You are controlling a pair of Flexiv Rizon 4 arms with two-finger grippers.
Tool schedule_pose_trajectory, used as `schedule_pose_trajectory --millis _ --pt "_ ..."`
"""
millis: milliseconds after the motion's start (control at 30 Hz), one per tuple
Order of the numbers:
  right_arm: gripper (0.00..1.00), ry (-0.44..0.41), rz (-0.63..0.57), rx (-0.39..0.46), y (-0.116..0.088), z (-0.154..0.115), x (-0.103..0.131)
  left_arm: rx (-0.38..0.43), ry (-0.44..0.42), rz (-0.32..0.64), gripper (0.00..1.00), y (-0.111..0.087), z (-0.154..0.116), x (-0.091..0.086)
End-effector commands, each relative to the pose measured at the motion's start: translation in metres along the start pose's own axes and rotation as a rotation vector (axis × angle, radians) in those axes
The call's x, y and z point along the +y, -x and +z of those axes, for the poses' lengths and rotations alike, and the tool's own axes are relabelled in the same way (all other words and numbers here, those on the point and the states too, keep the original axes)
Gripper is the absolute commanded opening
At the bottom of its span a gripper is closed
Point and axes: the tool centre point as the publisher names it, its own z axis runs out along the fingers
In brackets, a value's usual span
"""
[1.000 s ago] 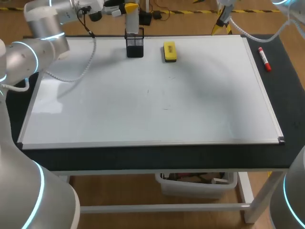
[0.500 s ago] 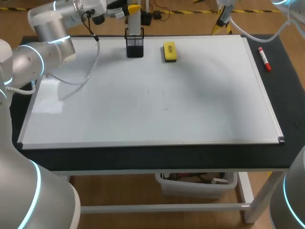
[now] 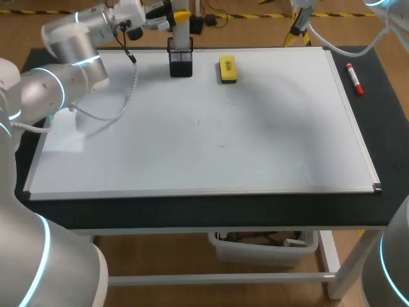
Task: Pick up the inspection probe, press it on each red-marked spot on the whiteboard one by one, put down the probe, pick up the eraser, and wipe off all the red marks.
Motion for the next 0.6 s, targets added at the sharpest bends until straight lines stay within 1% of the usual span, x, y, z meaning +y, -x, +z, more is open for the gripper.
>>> schedule_pose_trajectory --millis 33,200,367,467,600 --pt "1.00 -0.008 -0.001 0.002 -0.001 -0.002 0.003 0.386 -0.004 -0.004 0.00 0.011 0.003 0.010" --pt "1.00 -0.008 -0.001 0.002 -0.001 -0.002 0.003 0.422 0.014 -0.009 0.00 0.014 0.001 0.017" --pt "1.00 -0.008 -0.001 0.002 -0.001 -0.002 0.003 0.419 0.020 -0.021 0.00 0.018 -0.003 0.027" --pt "1.00 -0.008 -0.001 0.002 -0.001 -0.002 0.003 0.442 0.032 -0.024 0.00 0.019 -0.005 0.032" --pt "1.00 -0.008 -0.001 0.002 -0.001 -0.002 0.003 0.451 0.028 -0.038 0.00 0.021 -0.010 0.039"
